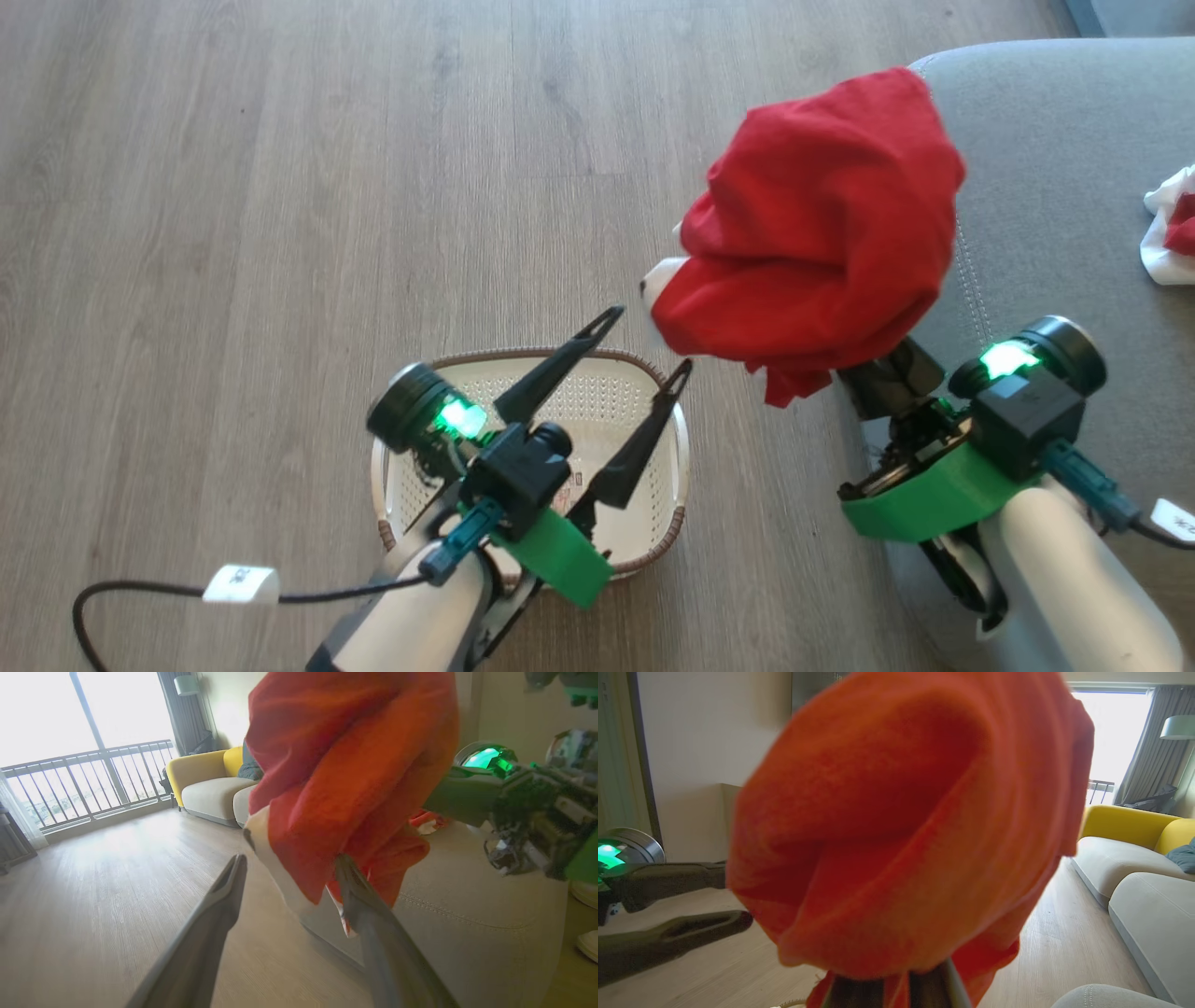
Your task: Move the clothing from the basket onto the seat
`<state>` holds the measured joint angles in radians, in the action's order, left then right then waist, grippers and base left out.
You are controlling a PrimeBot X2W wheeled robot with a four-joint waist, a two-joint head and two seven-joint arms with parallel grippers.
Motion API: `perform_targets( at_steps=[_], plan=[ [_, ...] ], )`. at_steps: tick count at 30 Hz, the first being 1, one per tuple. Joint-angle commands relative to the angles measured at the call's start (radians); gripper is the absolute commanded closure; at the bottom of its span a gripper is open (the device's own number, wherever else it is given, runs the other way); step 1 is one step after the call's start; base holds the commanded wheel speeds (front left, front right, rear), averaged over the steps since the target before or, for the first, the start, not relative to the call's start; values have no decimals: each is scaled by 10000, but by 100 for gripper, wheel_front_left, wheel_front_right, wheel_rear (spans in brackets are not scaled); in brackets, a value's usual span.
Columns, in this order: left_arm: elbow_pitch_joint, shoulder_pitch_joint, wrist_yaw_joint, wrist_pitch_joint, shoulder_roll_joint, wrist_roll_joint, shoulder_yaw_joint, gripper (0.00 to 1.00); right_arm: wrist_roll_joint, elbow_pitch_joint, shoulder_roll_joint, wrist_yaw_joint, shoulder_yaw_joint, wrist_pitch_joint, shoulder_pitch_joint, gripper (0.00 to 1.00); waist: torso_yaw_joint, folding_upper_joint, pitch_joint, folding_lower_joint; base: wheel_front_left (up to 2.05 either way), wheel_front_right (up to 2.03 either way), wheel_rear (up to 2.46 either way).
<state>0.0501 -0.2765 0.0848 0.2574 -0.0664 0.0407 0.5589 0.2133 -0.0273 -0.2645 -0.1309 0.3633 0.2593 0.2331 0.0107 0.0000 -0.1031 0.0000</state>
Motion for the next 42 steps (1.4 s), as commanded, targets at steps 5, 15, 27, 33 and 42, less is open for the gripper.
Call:
perform_targets(
  at_steps=[5, 15, 27, 33, 42],
  plan=[
    [91, 26, -128, 44, -43, -22, -704, 0, -156, -445, -78, 2, -329, 25, 11, 100, 23, 0, -43, 0, 0, 0, 0],
    [797, 448, -188, 44, -46, 72, -1301, 0, -250, -567, -131, 2, -912, 25, -150, 100, 165, 0, -97, 0, 0, 0, 0],
    [1038, 988, 112, 44, 16, -75, -1209, 0, -317, -606, -35, 2, -1210, 25, -317, 100, 378, 0, -136, 0, 0, 0, 0],
    [972, 1245, 205, 44, 42, -137, -970, 0, -315, -605, -40, 2, -1222, 25, -341, 100, 432, 0, -134, 0, 0, 0, 0],
    [932, 1253, 195, 44, 102, -126, -938, 0, -329, -596, -32, 2, -1246, 25, -344, 100, 454, 0, -153, 0, 0, 0, 0]
  ],
)
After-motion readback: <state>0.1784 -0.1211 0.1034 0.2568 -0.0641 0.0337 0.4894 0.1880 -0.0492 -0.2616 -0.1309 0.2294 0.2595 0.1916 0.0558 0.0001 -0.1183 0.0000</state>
